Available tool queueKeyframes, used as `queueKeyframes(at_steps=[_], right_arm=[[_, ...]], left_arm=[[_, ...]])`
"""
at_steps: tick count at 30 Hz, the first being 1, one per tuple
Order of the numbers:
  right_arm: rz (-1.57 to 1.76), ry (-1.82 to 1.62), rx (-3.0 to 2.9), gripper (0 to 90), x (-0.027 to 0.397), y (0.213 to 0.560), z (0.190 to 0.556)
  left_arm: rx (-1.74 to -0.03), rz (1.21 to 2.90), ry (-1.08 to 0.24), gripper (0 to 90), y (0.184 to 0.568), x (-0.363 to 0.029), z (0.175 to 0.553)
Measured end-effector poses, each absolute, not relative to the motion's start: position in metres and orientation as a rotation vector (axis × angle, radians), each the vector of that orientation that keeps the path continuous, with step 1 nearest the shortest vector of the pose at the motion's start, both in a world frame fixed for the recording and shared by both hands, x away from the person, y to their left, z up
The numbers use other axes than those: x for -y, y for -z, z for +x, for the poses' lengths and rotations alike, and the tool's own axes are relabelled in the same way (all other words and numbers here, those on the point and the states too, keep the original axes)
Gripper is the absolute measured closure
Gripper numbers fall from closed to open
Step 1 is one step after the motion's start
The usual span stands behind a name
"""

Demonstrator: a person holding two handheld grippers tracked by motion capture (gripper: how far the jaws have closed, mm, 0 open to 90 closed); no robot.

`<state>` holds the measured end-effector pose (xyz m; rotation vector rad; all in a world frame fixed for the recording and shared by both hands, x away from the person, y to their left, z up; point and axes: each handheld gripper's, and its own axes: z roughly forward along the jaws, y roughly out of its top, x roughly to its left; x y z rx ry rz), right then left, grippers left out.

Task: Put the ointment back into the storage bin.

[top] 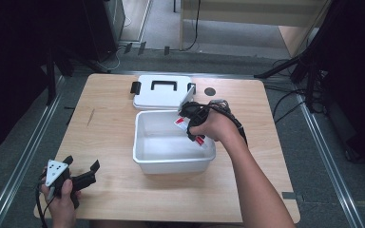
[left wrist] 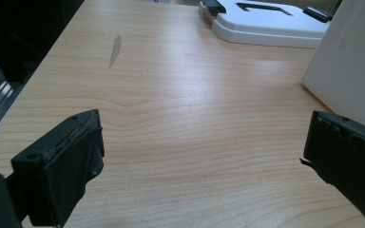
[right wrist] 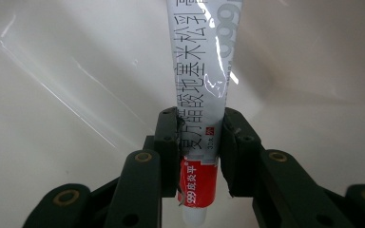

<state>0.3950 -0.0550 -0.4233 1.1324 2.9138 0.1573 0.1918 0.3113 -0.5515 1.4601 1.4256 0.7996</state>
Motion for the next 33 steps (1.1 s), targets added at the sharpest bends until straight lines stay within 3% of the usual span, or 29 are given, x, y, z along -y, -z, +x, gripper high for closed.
queueKeyframes(at_steps=[33], right_arm=[[1.045,-0.054,-2.93,71.8,0.045,0.46,0.395]], left_arm=[[-1.428,1.459,-0.793,0.1,0.552,-0.312,0.192]])
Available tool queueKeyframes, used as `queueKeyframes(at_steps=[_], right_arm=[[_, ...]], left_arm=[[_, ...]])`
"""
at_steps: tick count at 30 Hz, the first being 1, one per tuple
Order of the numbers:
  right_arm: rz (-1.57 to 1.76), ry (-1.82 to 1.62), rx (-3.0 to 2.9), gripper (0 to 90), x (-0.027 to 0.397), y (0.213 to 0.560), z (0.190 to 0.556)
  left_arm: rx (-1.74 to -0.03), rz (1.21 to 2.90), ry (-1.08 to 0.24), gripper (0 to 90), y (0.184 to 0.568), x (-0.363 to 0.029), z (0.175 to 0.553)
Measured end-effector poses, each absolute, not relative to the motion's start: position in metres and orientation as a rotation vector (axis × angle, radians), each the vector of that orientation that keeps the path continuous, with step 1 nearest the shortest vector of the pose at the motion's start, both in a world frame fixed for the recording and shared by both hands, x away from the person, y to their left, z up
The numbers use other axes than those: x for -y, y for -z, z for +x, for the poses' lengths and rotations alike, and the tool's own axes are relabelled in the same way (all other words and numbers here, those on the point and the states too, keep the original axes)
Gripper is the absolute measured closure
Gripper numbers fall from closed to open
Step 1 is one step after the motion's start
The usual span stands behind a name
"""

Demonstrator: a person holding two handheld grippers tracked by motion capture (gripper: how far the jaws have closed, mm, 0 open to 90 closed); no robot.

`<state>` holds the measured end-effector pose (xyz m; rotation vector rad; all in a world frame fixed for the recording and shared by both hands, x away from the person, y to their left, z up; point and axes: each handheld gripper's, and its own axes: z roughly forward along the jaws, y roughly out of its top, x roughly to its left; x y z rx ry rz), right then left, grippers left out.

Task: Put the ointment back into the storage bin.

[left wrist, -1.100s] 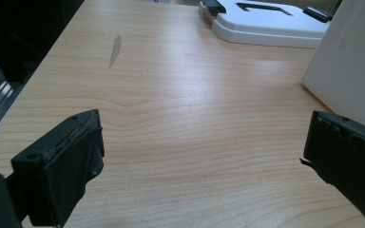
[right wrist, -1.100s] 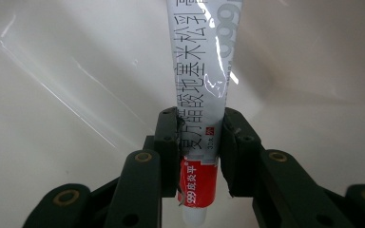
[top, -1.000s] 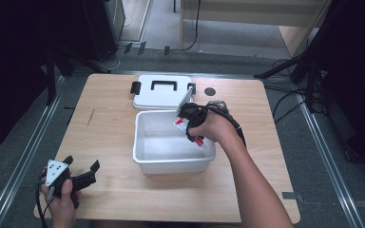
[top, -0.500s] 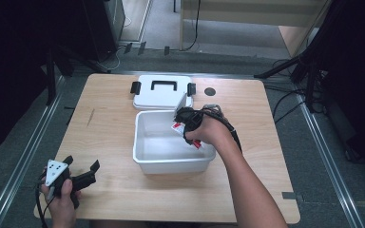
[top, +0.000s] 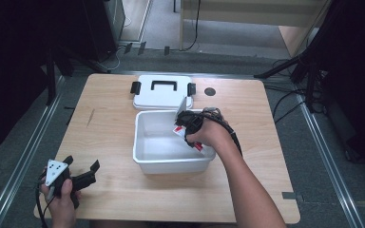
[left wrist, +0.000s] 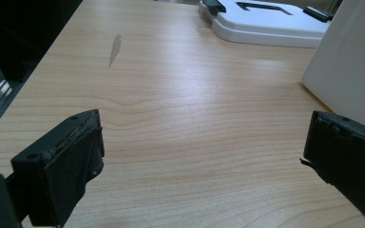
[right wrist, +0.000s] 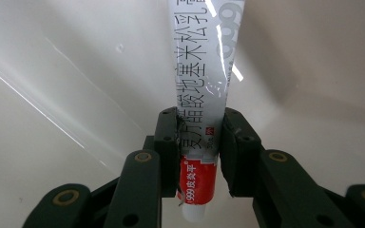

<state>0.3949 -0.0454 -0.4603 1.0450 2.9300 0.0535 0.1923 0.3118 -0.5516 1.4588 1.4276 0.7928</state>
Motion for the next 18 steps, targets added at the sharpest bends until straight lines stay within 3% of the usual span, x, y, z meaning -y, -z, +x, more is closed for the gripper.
queueKeyframes(at_steps=[13,18], right_arm=[[0.987,-0.086,-2.935,69.7,0.0461,0.4621,0.3926],[1.011,-0.15,-2.956,57.4,0.0466,0.4589,0.3901]], left_arm=[[-1.43,1.462,-0.786,0.1,0.5516,-0.3118,0.1921],[-1.43,1.462,-0.786,0.1,0.5516,-0.3118,0.1922]])
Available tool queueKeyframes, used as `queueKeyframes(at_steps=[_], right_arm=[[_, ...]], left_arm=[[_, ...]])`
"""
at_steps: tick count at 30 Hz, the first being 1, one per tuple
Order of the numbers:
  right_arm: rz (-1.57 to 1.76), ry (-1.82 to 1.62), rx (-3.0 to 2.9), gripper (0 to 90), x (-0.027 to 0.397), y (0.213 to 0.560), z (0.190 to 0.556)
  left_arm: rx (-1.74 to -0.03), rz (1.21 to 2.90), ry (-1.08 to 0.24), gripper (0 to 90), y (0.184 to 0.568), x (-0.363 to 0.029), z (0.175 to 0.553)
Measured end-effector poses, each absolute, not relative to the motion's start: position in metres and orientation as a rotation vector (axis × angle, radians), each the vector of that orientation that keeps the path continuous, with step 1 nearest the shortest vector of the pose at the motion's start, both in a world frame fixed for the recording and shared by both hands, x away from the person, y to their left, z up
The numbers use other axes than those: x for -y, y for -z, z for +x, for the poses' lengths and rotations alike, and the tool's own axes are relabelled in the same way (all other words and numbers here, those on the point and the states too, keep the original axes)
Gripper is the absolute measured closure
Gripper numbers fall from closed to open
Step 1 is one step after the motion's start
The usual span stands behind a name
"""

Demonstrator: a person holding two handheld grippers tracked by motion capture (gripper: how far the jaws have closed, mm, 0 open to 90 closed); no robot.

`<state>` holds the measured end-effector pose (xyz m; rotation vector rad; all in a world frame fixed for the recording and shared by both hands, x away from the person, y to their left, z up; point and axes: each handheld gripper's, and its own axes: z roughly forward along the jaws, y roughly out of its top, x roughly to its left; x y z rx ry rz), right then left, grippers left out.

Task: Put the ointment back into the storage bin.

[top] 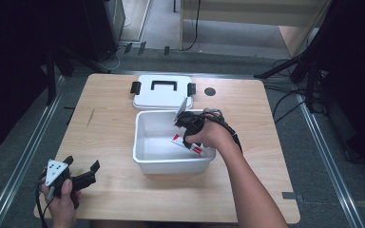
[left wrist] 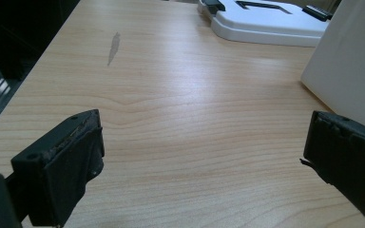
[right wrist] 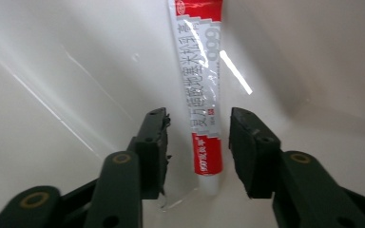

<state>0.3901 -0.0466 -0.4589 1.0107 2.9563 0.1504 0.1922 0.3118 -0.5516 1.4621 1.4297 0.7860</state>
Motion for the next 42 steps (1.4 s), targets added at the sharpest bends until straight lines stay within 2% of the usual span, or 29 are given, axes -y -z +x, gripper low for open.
queueKeyframes(at_steps=[3,7,16,30,42], right_arm=[[1.026,-0.174,-2.954,51.1,0.048,0.454,0.389],[1.043,-0.264,-2.967,34.5,0.048,0.444,0.384],[0.961,-0.305,-2.945,19.6,0.052,0.412,0.371],[0.874,-0.276,-2.908,19.0,0.078,0.363,0.357],[0.891,-0.252,-2.859,19.0,0.119,0.344,0.349]], left_arm=[[-1.428,1.463,-0.786,0.1,0.552,-0.312,0.192],[-1.429,1.463,-0.786,0.1,0.552,-0.312,0.192],[-1.43,1.462,-0.788,0.1,0.552,-0.312,0.192],[-1.432,1.462,-0.789,0.1,0.552,-0.311,0.193],[-1.433,1.463,-0.787,0.1,0.552,-0.311,0.193]])
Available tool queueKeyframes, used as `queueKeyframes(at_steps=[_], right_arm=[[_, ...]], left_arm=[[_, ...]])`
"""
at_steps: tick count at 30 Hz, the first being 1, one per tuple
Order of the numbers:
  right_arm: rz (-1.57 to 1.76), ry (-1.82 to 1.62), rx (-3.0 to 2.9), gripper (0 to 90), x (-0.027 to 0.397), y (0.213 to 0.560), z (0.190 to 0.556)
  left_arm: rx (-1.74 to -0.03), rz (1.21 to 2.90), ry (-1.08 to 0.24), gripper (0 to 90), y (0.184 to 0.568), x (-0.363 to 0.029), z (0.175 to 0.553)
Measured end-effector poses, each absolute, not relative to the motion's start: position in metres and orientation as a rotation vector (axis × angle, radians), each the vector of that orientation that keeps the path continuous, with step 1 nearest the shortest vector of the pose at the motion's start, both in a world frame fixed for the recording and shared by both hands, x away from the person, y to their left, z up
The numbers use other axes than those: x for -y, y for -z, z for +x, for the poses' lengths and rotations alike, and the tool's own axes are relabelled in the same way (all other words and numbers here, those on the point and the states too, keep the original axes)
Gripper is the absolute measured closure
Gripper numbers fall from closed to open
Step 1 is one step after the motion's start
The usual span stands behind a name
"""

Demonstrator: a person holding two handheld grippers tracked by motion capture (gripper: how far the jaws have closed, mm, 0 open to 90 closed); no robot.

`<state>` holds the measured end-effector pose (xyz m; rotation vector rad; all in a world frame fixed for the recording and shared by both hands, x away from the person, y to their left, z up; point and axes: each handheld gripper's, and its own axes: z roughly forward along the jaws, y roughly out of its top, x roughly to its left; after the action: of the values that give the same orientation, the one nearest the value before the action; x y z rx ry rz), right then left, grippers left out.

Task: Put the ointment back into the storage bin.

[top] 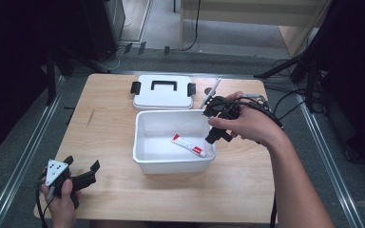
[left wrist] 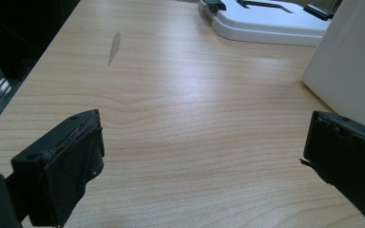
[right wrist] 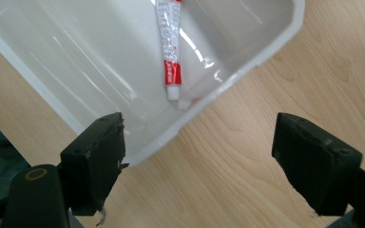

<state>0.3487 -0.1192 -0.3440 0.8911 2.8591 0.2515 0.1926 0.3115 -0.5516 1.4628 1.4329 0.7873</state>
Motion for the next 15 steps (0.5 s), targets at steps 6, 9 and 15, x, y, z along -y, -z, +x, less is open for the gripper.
queueKeyframes(at_steps=[6,9,15], right_arm=[[0.949,-0.302,-2.836,19.5,0.14,0.344,0.346],[0.963,-0.346,-2.831,19.9,0.15,0.346,0.344],[1.014,-0.458,-2.79,21.3,0.176,0.356,0.337]], left_arm=[[-1.435,1.46,-0.786,0.1,0.552,-0.312,0.193],[-1.434,1.459,-0.784,0.1,0.552,-0.312,0.192],[-1.434,1.458,-0.785,0.1,0.552,-0.312,0.193]])
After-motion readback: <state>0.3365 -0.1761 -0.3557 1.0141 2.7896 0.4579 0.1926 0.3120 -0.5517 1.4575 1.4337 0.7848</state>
